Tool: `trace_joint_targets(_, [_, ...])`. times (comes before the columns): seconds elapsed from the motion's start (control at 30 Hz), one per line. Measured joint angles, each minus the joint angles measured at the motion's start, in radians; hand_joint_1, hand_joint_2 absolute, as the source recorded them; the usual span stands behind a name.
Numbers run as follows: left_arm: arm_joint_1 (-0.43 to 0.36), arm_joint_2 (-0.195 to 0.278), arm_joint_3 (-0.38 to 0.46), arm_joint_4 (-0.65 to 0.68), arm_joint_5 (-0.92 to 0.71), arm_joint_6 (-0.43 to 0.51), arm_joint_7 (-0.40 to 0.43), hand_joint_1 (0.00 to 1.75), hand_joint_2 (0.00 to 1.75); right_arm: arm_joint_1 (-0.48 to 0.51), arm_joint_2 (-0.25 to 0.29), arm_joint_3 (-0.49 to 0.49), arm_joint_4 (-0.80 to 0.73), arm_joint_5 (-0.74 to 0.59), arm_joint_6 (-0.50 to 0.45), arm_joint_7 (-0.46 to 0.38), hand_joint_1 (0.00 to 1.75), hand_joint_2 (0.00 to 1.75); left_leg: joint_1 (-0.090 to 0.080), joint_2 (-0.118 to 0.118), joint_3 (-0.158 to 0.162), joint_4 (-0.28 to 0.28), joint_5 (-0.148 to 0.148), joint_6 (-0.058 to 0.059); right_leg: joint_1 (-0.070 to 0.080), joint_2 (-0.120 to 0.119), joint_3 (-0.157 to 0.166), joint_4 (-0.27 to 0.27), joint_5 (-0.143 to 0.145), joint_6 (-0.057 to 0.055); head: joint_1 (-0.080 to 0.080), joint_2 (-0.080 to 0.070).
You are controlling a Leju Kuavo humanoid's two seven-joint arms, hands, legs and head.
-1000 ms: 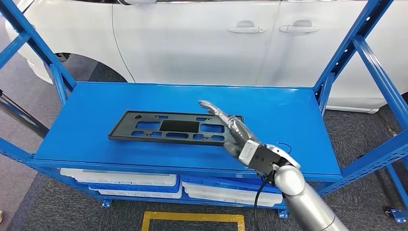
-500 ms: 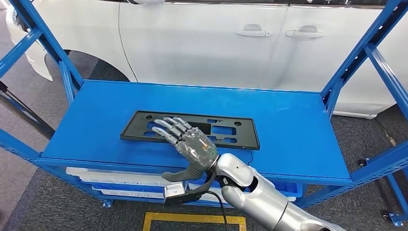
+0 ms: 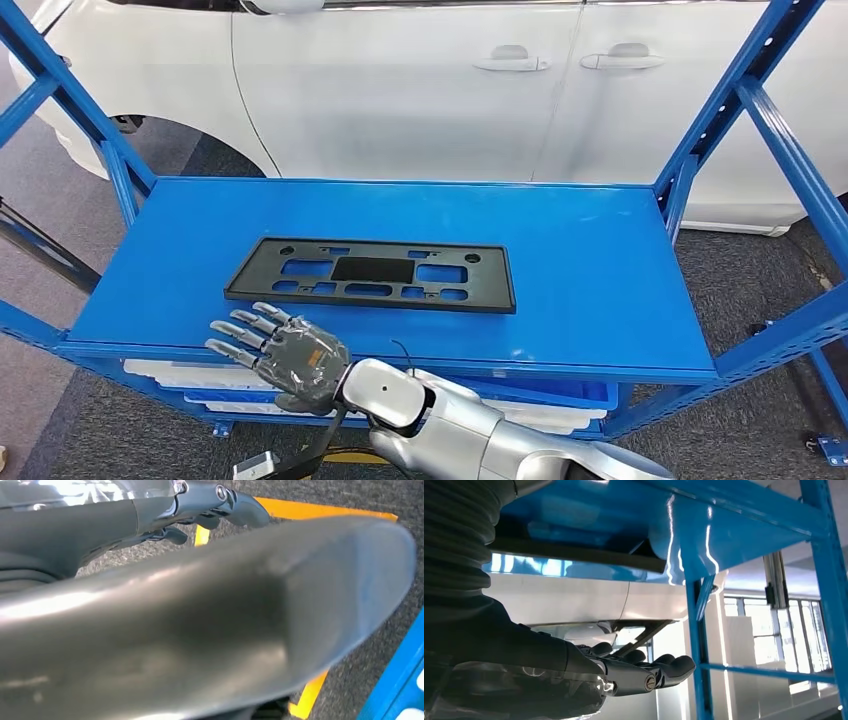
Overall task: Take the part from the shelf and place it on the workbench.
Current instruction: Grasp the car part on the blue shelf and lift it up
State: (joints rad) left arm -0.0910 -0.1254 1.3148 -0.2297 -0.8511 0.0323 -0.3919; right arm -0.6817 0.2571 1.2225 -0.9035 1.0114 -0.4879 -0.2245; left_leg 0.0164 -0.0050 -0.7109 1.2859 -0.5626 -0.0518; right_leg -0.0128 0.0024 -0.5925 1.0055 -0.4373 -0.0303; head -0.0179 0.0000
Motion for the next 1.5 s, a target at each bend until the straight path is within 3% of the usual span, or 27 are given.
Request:
trace_joint_targets(0.03, [0.0,0.0,-0.001,0.0,-0.002,0.0,0.0,0.0,0.0,-0.001,0.017,0.009,0.022,0.004,0.0,0.008,0.0,1.75,0.002,0.0,0.016,-0.04,0.031,-0.001,0.0,0.001,0.002,0.0,-0.001,0.001,0.0,0.0])
trace_joint_targets(0.1, [0.0,0.0,-0.003,0.0,-0.004,0.0,0.0,0.0,0.0,-0.005,0.044,0.021,0.056,0.007,-0.001,0.019,0.0,1.75,0.004,0.0,0.086,-0.188,0.101,0.002,0.001,0.002,0.008,0.002,-0.006,0.008,0.0,0.0])
trace_joint_targets(0.17, [-0.001,0.0,-0.006,0.0,-0.007,0.0,0.0,0.0,0.0,-0.012,0.063,0.031,0.08,0.008,-0.001,0.039,0.0,1.75,0.001,-0.001,0.13,-0.278,0.129,0.013,0.004,0.003,0.01,0.003,-0.008,0.017,0.0,0.0])
trace_joint_targets(0.3, [0.001,0.0,-0.016,0.0,-0.02,-0.003,0.001,0.0,0.0,-0.038,0.08,0.05,0.112,-0.002,0.005,0.132,0.0,1.75,0.0,-0.001,0.132,-0.288,0.13,0.042,0.003,0.003,0.004,0.016,-0.019,0.036,0.001,0.0])
trace_joint_targets(0.37, [-0.001,0.001,-0.022,0.0,-0.029,-0.004,0.003,0.0,0.0,-0.064,0.083,0.055,0.134,-0.016,0.005,0.194,0.0,1.75,0.003,0.001,0.132,-0.292,0.133,0.056,0.002,0.002,-0.033,0.1,-0.069,0.042,0.002,0.0])
trace_joint_targets(0.43, [-0.002,0.002,-0.028,0.0,-0.037,-0.004,0.007,0.0,0.0,-0.088,0.083,0.058,0.169,-0.029,0.001,0.241,0.0,1.75,-0.001,0.001,0.13,-0.291,0.133,0.062,0.002,0.002,-0.1,0.24,-0.131,0.043,0.003,0.0])
trace_joint_targets(0.47, [-0.002,0.003,-0.03,0.0,-0.04,-0.004,0.009,0.0,0.0,-0.098,0.083,0.058,0.189,-0.033,-0.003,0.26,0.0,1.75,-0.003,0.001,0.13,-0.291,0.133,0.063,0.002,0.002,-0.124,0.289,-0.144,0.043,0.003,0.0])
trace_joint_targets(0.5, [-0.001,0.004,-0.034,0.0,-0.044,-0.004,0.011,0.0,0.0,-0.107,0.082,0.059,0.209,-0.034,-0.008,0.278,0.0,1.75,-0.006,0.001,0.13,-0.29,0.133,0.064,0.002,0.002,-0.132,0.303,-0.139,0.041,0.003,0.0])
trace_joint_targets(0.53, [-0.001,0.004,-0.037,0.0,-0.046,-0.004,0.013,0.0,0.0,-0.117,0.082,0.059,0.227,-0.033,-0.016,0.294,0.0,1.75,-0.008,0.001,0.13,-0.289,0.133,0.064,0.004,0.002,-0.12,0.274,-0.114,0.038,0.003,0.0])
trace_joint_targets(0.6, [-0.003,0.003,-0.043,0.001,-0.05,-0.004,0.016,0.0,0.0,-0.138,0.083,0.059,0.259,-0.031,-0.032,0.317,0.0,1.75,-0.011,0.0,0.132,-0.288,0.132,0.063,0.009,0.001,-0.055,0.138,-0.046,0.022,0.002,0.0])
trace_joint_targets(0.67, [-0.004,0.002,-0.047,0.002,-0.05,-0.005,0.017,0.0,0.0,-0.159,0.083,0.059,0.29,-0.03,-0.049,0.336,0.0,1.75,-0.016,0.0,0.129,-0.285,0.131,0.057,0.015,-0.003,-0.007,0.031,-0.01,0.013,0.002,0.0])
trace_joint_targets(0.77, [-0.005,0.003,-0.049,0.003,-0.051,-0.005,0.018,0.0,0.0,-0.182,0.083,0.056,0.34,-0.03,-0.069,0.356,0.0,1.75,-0.014,0.002,0.126,-0.284,0.13,0.04,0.017,-0.003,0.002,0.003,-0.003,0.008,0.002,0.0])
trace_joint_targets(0.83, [-0.005,0.005,-0.049,0.003,-0.052,-0.005,0.018,0.0,0.0,-0.196,0.084,0.05,0.371,-0.031,-0.081,0.358,0.0,1.75,-0.013,0.002,0.115,-0.257,0.11,0.028,0.01,-0.003,0.007,-0.007,0.002,0.001,0.0,0.0])
trace_joint_targets(0.87, [-0.005,0.006,-0.05,0.003,-0.053,-0.005,0.018,0.0,0.0,-0.203,0.085,0.046,0.385,-0.031,-0.087,0.357,0.0,1.75,-0.011,0.002,0.097,-0.215,0.085,0.022,0.007,-0.004,0.01,-0.011,0.003,-0.001,-0.002,0.0])
trace_joint_targets(0.93, [-0.004,0.007,-0.05,0.003,-0.055,-0.005,0.018,0.0,0.0,-0.214,0.086,0.037,0.416,-0.031,-0.094,0.351,0.0,1.75,-0.005,0.002,0.035,-0.081,0.023,0.01,0.007,-0.004,0.011,-0.012,0.003,-0.004,-0.004,0.0])
trace_joint_targets(0.97, [-0.003,0.007,-0.05,0.003,-0.056,-0.006,0.018,0.0,0.0,-0.217,0.086,0.033,0.431,-0.031,-0.096,0.349,0.0,1.75,-0.002,0.002,0.006,-0.023,0.005,0.005,0.007,-0.004,0.012,-0.011,0.003,-0.004,-0.004,0.0])
trace_joint_targets(1.0, [-0.002,0.009,-0.051,0.003,-0.057,-0.006,0.018,0.0,0.0,-0.218,0.086,0.03,0.446,-0.031,-0.098,0.347,0.0,1.75,0.0,0.002,-0.009,0.003,0.005,0.002,0.007,-0.004,0.012,-0.011,0.002,-0.003,-0.004,0.0])
trace_joint_targets(1.03, [-0.002,0.011,-0.051,0.003,-0.057,-0.007,0.018,0.0,0.0,-0.218,0.086,0.026,0.458,-0.031,-0.1,0.345,0.0,1.75,0.002,0.002,-0.002,-0.013,0.026,0.0,0.007,-0.003,0.013,-0.01,0.001,-0.002,-0.004,0.0])
trace_joint_targets(1.13, [-0.005,0.017,-0.055,0.003,-0.059,-0.007,0.018,0.0,0.0,-0.226,0.087,0.016,0.485,-0.029,-0.103,0.339,0.0,1.75,0.005,0.003,0.095,-0.218,0.122,0.005,0.008,-0.001,0.017,-0.006,-0.004,0.007,-0.004,0.0])
trace_joint_targets(1.2, [-0.008,0.019,-0.057,0.003,-0.059,-0.008,0.018,0.0,0.0,-0.231,0.087,0.011,0.5,-0.023,-0.103,0.334,0.0,1.75,0.001,0.001,0.127,-0.287,0.137,0.018,0.01,0.0,0.015,-0.005,-0.005,0.016,-0.003,0.0])
trace_joint_targets(1.27, [-0.01,0.019,-0.059,0.003,-0.059,-0.008,0.017,0.0,0.0,-0.233,0.088,0.007,0.514,-0.016,-0.103,0.331,0.0,1.75,-0.002,-0.001,0.127,-0.29,0.137,0.033,0.011,0.0,0.014,-0.006,-0.004,0.027,-0.002,0.0])
trace_joint_targets(1.3, [-0.01,0.019,-0.06,0.003,-0.059,-0.008,0.017,0.0,0.0,-0.234,0.088,0.006,0.519,-0.014,-0.103,0.33,0.07,1.75,-0.001,0.0,0.128,-0.293,0.139,0.04,0.01,0.0,0.012,-0.002,-0.009,0.033,-0.002,0.0])
trace_joint_targets(1.37, [-0.012,0.019,-0.063,0.003,-0.059,-0.009,0.017,0.0,0.0,-0.236,0.088,0.001,0.529,-0.013,-0.1,0.329,0.79,1.75,0.002,0.001,0.13,-0.299,0.143,0.052,0.008,-0.001,-0.013,0.055,-0.045,0.041,-0.002,0.0])
trace_joint_targets(1.43, [-0.016,0.019,-0.064,0.003,-0.059,-0.01,0.017,0.0,0.0,-0.236,0.088,-0.002,0.539,-0.012,-0.085,0.326,1.59,1.75,0.001,0.002,0.13,-0.299,0.143,0.059,0.007,-0.001,-0.077,0.189,-0.109,0.045,-0.001,0.0])
trace_joint_targets(1.5, [-0.018,0.02,-0.065,0.003,-0.059,-0.012,0.017,0.0,0.0,-0.234,0.087,-0.002,0.55,-0.01,-0.068,0.322,1.75,1.75,0.0,0.002,0.129,-0.298,0.142,0.061,0.006,-0.001,-0.134,0.296,-0.138,0.047,-0.001,0.0])
